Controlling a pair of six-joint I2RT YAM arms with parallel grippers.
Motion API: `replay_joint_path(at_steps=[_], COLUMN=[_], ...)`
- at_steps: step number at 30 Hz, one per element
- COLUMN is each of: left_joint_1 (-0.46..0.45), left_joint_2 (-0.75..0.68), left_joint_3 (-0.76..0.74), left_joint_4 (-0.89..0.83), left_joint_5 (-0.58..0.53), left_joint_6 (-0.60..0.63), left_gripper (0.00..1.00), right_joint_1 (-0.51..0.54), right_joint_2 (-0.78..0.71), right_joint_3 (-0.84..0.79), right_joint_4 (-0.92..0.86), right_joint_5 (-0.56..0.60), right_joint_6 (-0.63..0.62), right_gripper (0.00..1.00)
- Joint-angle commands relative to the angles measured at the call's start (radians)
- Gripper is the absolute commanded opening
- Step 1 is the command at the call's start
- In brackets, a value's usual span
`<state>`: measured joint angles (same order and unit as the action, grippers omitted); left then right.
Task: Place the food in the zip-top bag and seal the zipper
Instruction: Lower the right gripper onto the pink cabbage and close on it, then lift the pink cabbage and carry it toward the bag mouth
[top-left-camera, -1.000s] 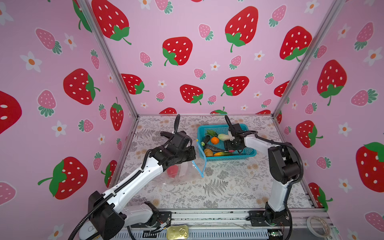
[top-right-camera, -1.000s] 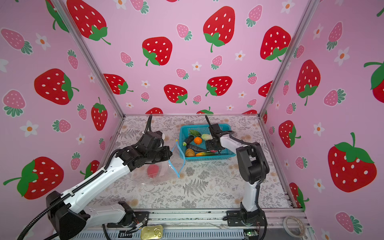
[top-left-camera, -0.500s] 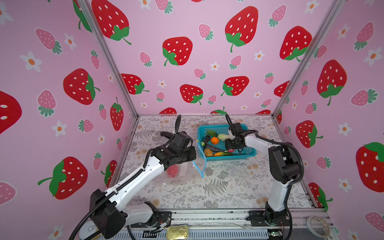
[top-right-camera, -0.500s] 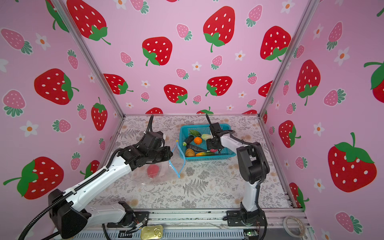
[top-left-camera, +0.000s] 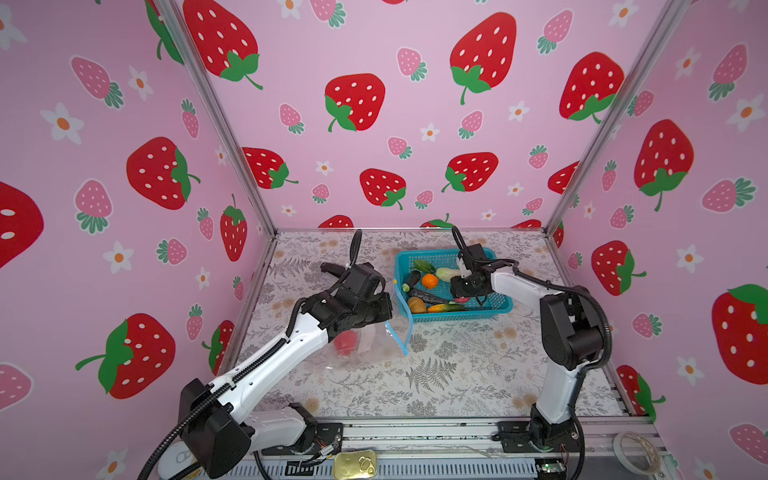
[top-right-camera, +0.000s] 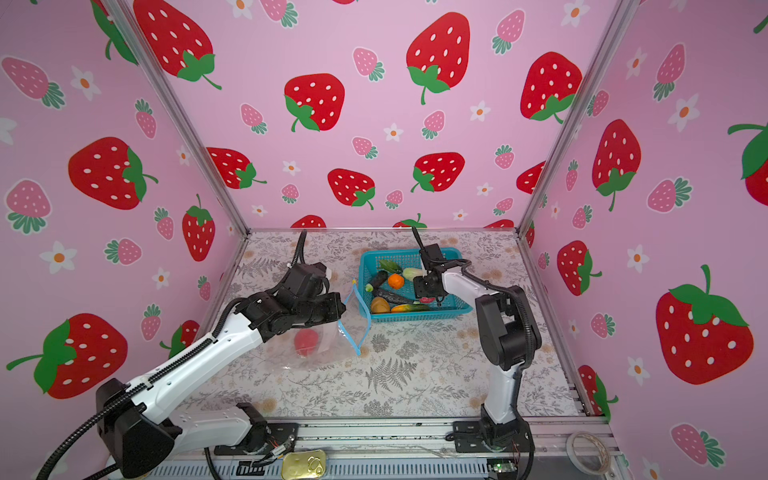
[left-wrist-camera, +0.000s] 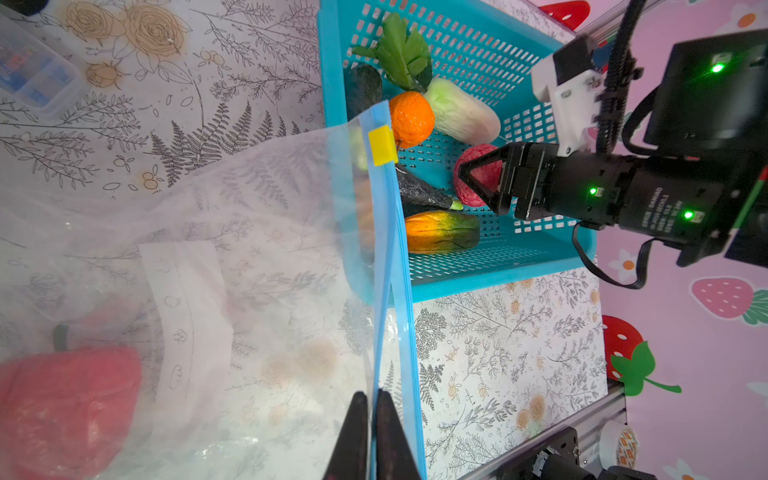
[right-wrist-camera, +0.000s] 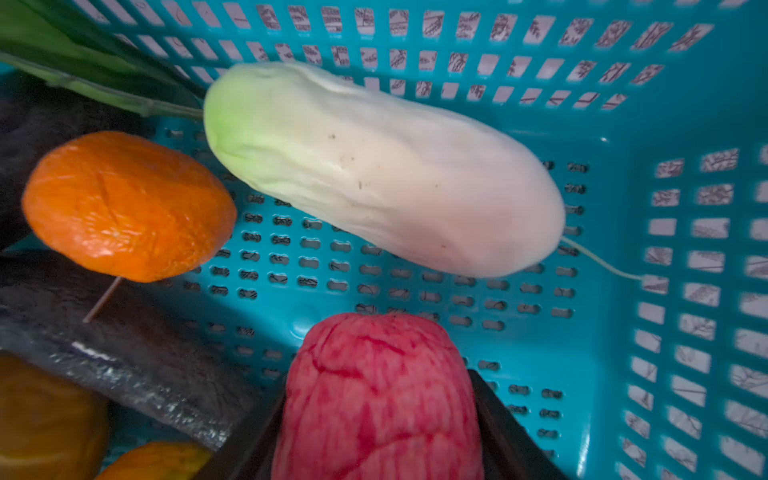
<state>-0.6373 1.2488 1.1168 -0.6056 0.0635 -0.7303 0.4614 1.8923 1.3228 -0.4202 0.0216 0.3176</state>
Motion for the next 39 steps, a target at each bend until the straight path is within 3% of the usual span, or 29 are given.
replay_joint_path(at_steps=[1,30,39], left_joint_1=[0.005,0.005,0.006], left_joint_2=[-0.028,0.004,0.027], left_joint_3=[-0.015,-0.003,0.022], left_joint_4=[0.017,0.021,0.014], left_joint_5=[-0.007,-0.007,-0.005], left_joint_6=[0.003,-0.005,0.0], left_gripper=[0.1,0.1,0.1], right_joint_1=[-0.006,-0.009,-0.009], right_joint_2=[-0.054,-0.108,-0.144], right_joint_3=[0.017,-0.019,-0.022], right_joint_4=[-0.018,0.013,0.027], right_joint_5=[-0.005,-0.021,-0.079], right_joint_6=[0.004,-0.003,-0.002], right_gripper=[0.61,0.59,0.58])
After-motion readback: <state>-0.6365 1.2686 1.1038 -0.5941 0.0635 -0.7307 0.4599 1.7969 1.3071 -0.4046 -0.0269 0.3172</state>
